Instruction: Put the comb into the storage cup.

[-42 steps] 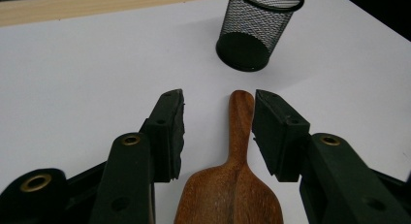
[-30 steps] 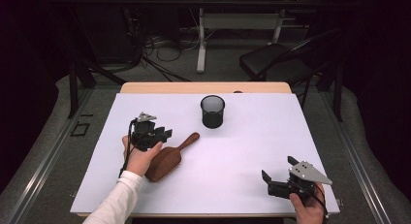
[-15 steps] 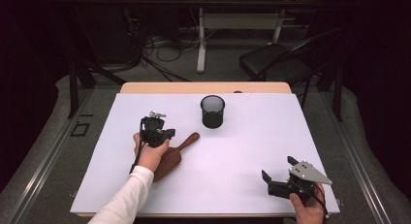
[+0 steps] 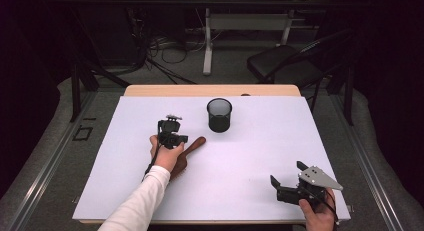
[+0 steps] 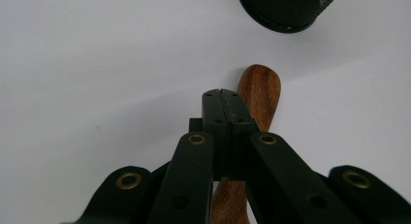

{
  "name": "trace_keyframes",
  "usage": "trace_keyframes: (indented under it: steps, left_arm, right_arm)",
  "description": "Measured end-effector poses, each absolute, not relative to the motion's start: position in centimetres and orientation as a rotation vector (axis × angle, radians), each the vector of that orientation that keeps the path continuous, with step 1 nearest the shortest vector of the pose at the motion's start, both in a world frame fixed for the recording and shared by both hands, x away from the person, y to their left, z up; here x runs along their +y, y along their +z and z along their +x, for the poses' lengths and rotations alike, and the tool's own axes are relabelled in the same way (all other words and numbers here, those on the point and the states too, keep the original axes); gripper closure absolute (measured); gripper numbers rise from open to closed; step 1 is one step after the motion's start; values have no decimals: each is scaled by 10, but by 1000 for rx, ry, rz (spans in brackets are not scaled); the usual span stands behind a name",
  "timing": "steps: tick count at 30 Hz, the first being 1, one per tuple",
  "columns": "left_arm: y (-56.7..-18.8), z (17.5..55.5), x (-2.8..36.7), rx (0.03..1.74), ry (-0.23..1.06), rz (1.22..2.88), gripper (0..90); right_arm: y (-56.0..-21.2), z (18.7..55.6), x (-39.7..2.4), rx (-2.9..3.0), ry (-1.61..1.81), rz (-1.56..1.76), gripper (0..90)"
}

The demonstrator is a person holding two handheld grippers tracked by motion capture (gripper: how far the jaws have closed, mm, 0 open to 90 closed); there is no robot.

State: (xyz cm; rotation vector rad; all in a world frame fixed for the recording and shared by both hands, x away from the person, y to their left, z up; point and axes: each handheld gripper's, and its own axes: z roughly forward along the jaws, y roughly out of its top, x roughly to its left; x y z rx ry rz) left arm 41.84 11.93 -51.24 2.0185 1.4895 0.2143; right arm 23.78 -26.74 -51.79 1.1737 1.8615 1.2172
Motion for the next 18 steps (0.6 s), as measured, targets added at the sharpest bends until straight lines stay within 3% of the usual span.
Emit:
trace_keyframes:
  steps: [18]
  left_arm:
    - [-528, 423, 101, 1516, 119, 2102, 900]
  right_arm:
    - [-517, 237, -269, 1864, 1214, 1180, 21]
